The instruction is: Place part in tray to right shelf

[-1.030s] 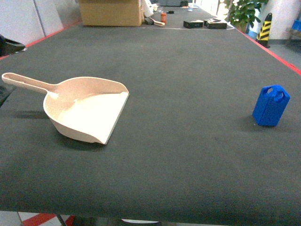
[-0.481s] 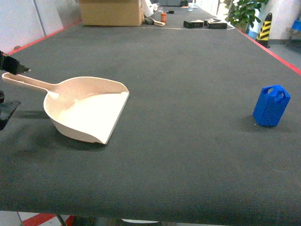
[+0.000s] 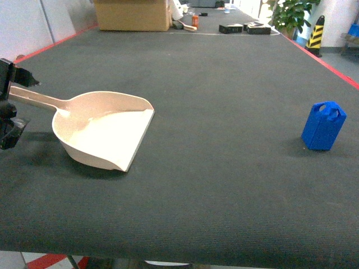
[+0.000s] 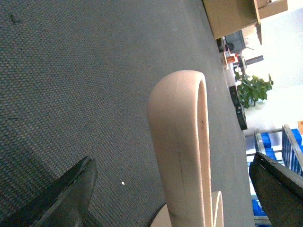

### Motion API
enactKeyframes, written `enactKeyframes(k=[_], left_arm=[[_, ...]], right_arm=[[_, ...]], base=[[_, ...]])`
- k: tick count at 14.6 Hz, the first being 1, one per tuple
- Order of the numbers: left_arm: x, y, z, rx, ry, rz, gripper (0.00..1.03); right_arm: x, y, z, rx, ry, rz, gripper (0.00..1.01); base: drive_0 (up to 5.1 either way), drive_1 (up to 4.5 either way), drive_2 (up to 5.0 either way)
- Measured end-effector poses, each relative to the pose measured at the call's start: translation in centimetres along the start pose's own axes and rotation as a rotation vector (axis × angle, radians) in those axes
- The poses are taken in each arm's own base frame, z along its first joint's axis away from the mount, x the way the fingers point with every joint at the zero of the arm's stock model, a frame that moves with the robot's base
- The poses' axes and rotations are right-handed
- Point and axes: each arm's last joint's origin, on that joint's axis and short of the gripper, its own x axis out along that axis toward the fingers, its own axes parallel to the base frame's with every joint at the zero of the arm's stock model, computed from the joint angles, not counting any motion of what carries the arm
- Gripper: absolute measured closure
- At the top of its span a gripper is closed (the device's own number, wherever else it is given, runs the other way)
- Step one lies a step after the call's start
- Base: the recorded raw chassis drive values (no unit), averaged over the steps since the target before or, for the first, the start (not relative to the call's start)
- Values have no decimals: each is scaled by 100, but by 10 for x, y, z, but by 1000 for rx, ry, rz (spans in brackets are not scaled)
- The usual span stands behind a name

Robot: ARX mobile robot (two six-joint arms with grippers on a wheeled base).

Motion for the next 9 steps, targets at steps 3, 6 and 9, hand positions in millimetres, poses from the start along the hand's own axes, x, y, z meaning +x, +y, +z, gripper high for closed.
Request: enactKeyframes(k=[3, 6, 9], left_arm=[[16, -7, -5, 3, 16, -8, 5], [28, -8, -7, -15, 19, -3, 5], [39, -8, 0, -24, -7, 1, 5]], right_arm=[[0, 0, 0, 0, 0, 0, 3], [0, 0, 0, 0, 0, 0, 3], [0, 0, 0, 0, 0, 0, 3]], base=[[0, 0, 0], [0, 0, 0], [0, 0, 0]])
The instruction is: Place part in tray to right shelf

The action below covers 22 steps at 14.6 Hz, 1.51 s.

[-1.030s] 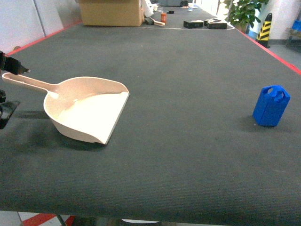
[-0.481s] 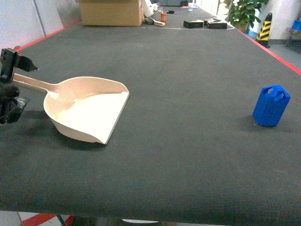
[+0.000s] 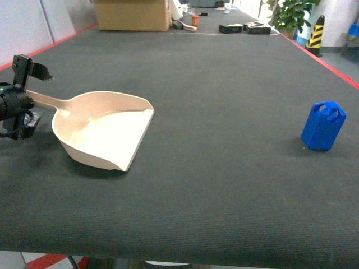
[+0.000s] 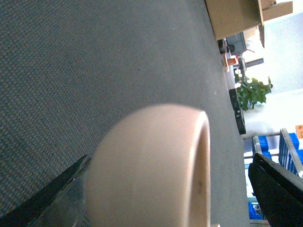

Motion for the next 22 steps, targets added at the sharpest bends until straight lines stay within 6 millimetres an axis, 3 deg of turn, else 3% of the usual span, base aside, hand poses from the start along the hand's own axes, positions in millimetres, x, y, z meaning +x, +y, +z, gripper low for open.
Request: enactKeyframes(k=[1, 10, 13, 15, 16, 18, 22], left_arm=[[2, 0, 0, -1, 3, -6, 7], [9, 0, -1, -55, 25, -36, 85], [-5, 1, -8, -77, 20, -63, 86], [-21, -8, -11, -74, 17, -102, 86], [-45, -29, -20, -71, 34, -189, 87], [-73, -49, -29, -111, 49, -279, 87], [-122, -66, -64, -174, 148, -323, 87]], right_arm=[[0, 0, 0, 0, 0, 0, 3], [0, 0, 0, 0, 0, 0, 3], [0, 0, 0, 0, 0, 0, 3], [0, 0, 0, 0, 0, 0, 3], [0, 0, 0, 0, 0, 0, 3], [0, 0, 0, 0, 0, 0, 3], [0, 0, 0, 0, 0, 0, 3]], base=[[0, 0, 0], [0, 0, 0], [0, 0, 0], [0, 0, 0], [0, 0, 0], [0, 0, 0], [0, 0, 0]])
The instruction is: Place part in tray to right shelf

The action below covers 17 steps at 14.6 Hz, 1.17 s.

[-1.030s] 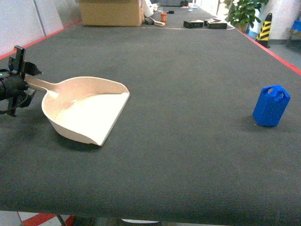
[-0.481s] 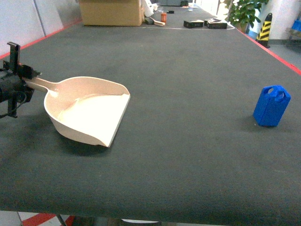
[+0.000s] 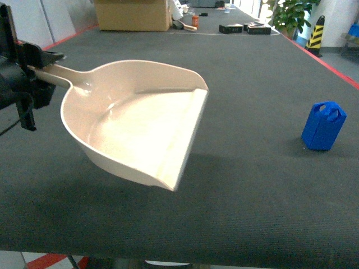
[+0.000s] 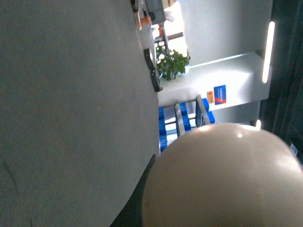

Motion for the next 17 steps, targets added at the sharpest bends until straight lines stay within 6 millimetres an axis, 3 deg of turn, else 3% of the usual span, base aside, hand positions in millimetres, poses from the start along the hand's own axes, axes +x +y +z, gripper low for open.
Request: enactKeyframes(k=[3, 6, 11, 17], left_arm=[[-12, -4, -25, -123, 69, 65, 87], [-13, -31, -30, -187, 42, 15, 87], [-22, -25, -55, -210, 125, 34, 88], [-25, -34, -57, -182, 138, 12, 88]], right_arm=[[0, 0, 0, 0, 0, 0, 3], [0, 0, 0, 0, 0, 0, 3], [0, 0, 0, 0, 0, 0, 3], [0, 0, 0, 0, 0, 0, 3]], base=[[0, 0, 0], [0, 0, 0], [0, 0, 0], [0, 0, 0]])
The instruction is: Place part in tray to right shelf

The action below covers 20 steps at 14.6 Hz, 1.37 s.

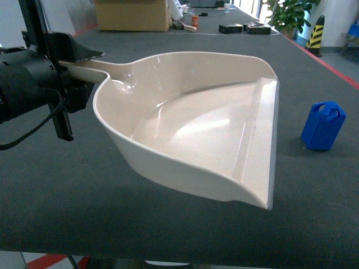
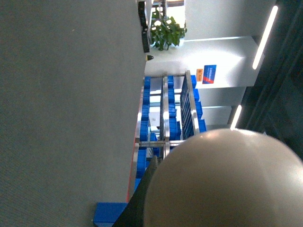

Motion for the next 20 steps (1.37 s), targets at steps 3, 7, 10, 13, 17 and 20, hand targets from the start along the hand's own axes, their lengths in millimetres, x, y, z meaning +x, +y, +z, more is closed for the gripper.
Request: enactKeyframes(k=[3, 7, 10, 13, 17, 20], left_arm=[[0, -2, 0, 3, -1, -8, 88], [-1, -2, 1, 6, -4, -8, 88], [-1, -2, 1, 10, -4, -5, 89], [-1, -2, 1, 10, -4, -5, 89], [-1, -2, 1, 10, -4, -4, 89], [-1, -2, 1, 11, -4, -4, 89]], right_arm=[[0, 0, 0, 0, 0, 0, 3], [32, -15, 6, -48, 190, -209, 3], [105, -28, 20, -48, 236, -133, 3], [172, -33, 11, -47, 356, -91, 3], [257, -16, 7, -69, 458, -70, 3], [298, -8, 8, -73, 485, -105, 3]], base=[[0, 0, 0], [0, 0, 0], [0, 0, 0], [0, 0, 0], [0, 0, 0], [0, 0, 0]])
